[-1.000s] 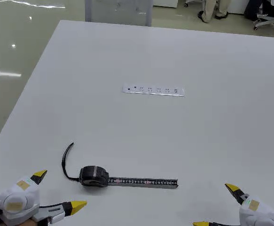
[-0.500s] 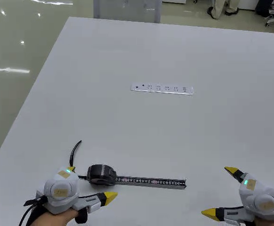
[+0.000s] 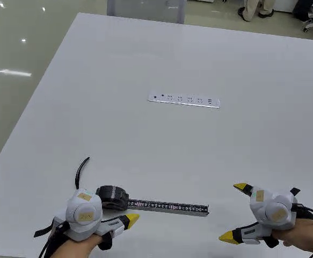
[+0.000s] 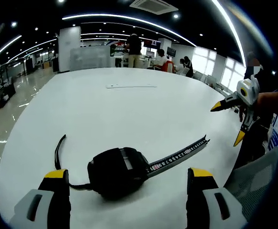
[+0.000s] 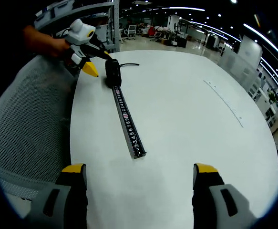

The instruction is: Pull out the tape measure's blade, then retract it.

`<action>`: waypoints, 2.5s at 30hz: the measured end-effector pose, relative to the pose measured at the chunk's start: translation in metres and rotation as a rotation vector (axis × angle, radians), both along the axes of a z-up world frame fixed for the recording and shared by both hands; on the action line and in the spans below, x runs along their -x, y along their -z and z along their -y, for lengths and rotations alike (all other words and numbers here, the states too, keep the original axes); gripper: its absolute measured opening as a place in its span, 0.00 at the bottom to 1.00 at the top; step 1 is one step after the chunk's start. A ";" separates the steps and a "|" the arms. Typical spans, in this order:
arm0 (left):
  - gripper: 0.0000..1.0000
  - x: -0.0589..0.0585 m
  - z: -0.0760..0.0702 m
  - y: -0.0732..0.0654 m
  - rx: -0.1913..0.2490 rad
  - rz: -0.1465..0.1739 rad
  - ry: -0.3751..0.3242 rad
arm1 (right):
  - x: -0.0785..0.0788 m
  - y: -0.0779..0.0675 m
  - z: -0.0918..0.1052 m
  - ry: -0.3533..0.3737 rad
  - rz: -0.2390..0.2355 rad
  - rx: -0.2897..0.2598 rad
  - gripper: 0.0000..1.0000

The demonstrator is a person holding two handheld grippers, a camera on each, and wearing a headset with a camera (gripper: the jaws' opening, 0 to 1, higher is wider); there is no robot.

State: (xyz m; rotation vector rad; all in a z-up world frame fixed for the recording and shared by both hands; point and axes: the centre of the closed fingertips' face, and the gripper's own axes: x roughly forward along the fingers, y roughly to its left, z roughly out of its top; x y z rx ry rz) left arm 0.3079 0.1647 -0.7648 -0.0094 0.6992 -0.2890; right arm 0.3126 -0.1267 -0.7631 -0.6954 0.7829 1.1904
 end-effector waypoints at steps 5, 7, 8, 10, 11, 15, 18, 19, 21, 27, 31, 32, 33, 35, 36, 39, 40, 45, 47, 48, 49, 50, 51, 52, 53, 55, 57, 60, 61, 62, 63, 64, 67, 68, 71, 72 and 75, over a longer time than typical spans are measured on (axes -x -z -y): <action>1.00 -0.005 -0.009 -0.006 -0.131 0.070 -0.038 | -0.007 0.007 -0.008 -0.051 -0.034 0.031 0.93; 1.00 -0.008 -0.004 -0.014 -0.112 0.112 -0.037 | -0.012 0.011 -0.010 -0.102 -0.032 0.065 0.92; 1.00 -0.008 -0.001 -0.017 -0.106 0.118 -0.033 | -0.015 0.014 -0.011 -0.110 -0.036 0.084 0.91; 1.00 -0.009 0.000 -0.019 -0.110 0.140 -0.029 | -0.019 0.016 -0.014 -0.125 -0.037 0.099 0.91; 1.00 -0.010 0.001 -0.018 -0.110 0.143 -0.027 | -0.022 0.017 -0.015 -0.133 -0.038 0.115 0.90; 1.00 -0.013 -0.002 -0.018 -0.073 0.147 -0.075 | -0.027 0.020 -0.018 -0.133 -0.050 0.137 0.84; 1.00 -0.011 -0.005 -0.013 -0.045 0.135 -0.106 | -0.027 0.022 -0.026 -0.127 -0.063 0.123 0.80; 1.00 -0.010 -0.006 -0.010 -0.049 0.131 -0.107 | -0.026 0.025 -0.027 -0.132 -0.068 0.127 0.79; 1.00 -0.009 -0.009 -0.006 -0.043 0.113 -0.112 | -0.024 0.029 -0.028 -0.149 -0.072 0.141 0.77; 1.00 -0.009 -0.007 -0.001 -0.045 0.102 -0.110 | -0.025 0.041 -0.034 -0.168 -0.080 0.150 0.67; 1.00 -0.009 -0.003 0.000 -0.049 0.105 -0.087 | -0.024 0.051 -0.035 -0.205 -0.082 0.171 0.58; 1.00 -0.009 -0.001 0.000 -0.046 0.103 -0.082 | -0.024 0.052 -0.036 -0.204 -0.087 0.173 0.55; 1.00 -0.009 0.000 0.000 -0.045 0.105 -0.080 | -0.022 0.055 -0.036 -0.202 -0.100 0.174 0.53; 1.00 -0.009 0.002 0.000 -0.045 0.107 -0.075 | -0.021 0.059 -0.034 -0.202 -0.107 0.179 0.50; 1.00 -0.009 0.002 -0.001 -0.043 0.110 -0.075 | -0.020 0.060 -0.034 -0.197 -0.110 0.183 0.48; 1.00 -0.010 0.002 -0.002 -0.043 0.122 -0.075 | -0.017 0.063 -0.031 -0.191 -0.117 0.187 0.42; 1.00 -0.010 0.001 -0.002 -0.043 0.122 -0.076 | -0.017 0.063 -0.031 -0.191 -0.118 0.186 0.41; 1.00 -0.012 0.000 -0.002 -0.033 0.137 -0.083 | -0.018 0.063 -0.034 -0.172 -0.111 0.182 0.33; 1.00 -0.013 -0.002 0.000 -0.036 0.137 -0.086 | -0.018 0.065 -0.034 -0.182 -0.100 0.184 0.31; 1.00 -0.014 -0.003 0.001 -0.034 0.139 -0.089 | -0.019 0.064 -0.034 -0.180 -0.098 0.186 0.29; 1.00 -0.014 -0.003 0.001 -0.034 0.140 -0.089 | -0.018 0.064 -0.035 -0.180 -0.097 0.185 0.27; 1.00 -0.014 -0.003 0.001 -0.036 0.142 -0.090 | -0.019 0.064 -0.035 -0.179 -0.095 0.185 0.26; 1.00 -0.014 -0.004 0.001 -0.036 0.143 -0.089 | -0.019 0.064 -0.035 -0.180 -0.093 0.185 0.26; 1.00 -0.014 -0.004 0.001 -0.035 0.143 -0.090 | -0.018 0.065 -0.035 -0.178 -0.094 0.185 0.25; 1.00 -0.014 -0.003 0.002 -0.035 0.138 -0.088 | -0.017 0.065 -0.035 -0.176 -0.102 0.186 0.23; 1.00 -0.013 -0.002 0.004 -0.035 0.134 -0.083 | -0.014 0.064 -0.036 -0.178 -0.107 0.187 0.18; 1.00 -0.014 -0.001 0.004 -0.036 0.133 -0.077 | -0.013 0.065 -0.036 -0.185 -0.099 0.192 0.17; 1.00 -0.015 -0.001 0.002 -0.031 0.137 -0.080 | -0.011 0.063 -0.036 -0.193 -0.103 0.195 0.15; 1.00 -0.015 -0.001 0.002 -0.031 0.137 -0.081 | -0.010 0.063 -0.035 -0.195 -0.106 0.197 0.15; 1.00 -0.015 -0.001 0.002 -0.029 0.138 -0.082 | -0.011 0.064 -0.034 -0.195 -0.107 0.198 0.15; 1.00 -0.015 -0.001 0.001 -0.027 0.139 -0.083 | -0.011 0.065 -0.034 -0.198 -0.105 0.200 0.15; 1.00 -0.015 -0.001 0.001 -0.025 0.139 -0.084 | -0.011 0.065 -0.033 -0.202 -0.102 0.202 0.15; 1.00 -0.014 0.000 0.002 -0.021 0.135 -0.084 | -0.010 0.064 -0.033 -0.210 -0.095 0.207 0.16; 1.00 -0.014 0.001 0.003 -0.021 0.132 -0.080 | -0.010 0.065 -0.033 -0.205 -0.096 0.208 0.15; 1.00 -0.014 0.003 0.004 -0.019 0.129 -0.073 | -0.009 0.065 -0.033 -0.197 -0.097 0.210 0.15; 1.00 -0.013 0.003 0.004 -0.017 0.129 -0.074 | -0.009 0.064 -0.033 -0.196 -0.097 0.210 0.15; 0.99 -0.014 0.002 0.004 -0.013 0.127 -0.083 | -0.009 0.064 -0.033 -0.203 -0.093 0.216 0.14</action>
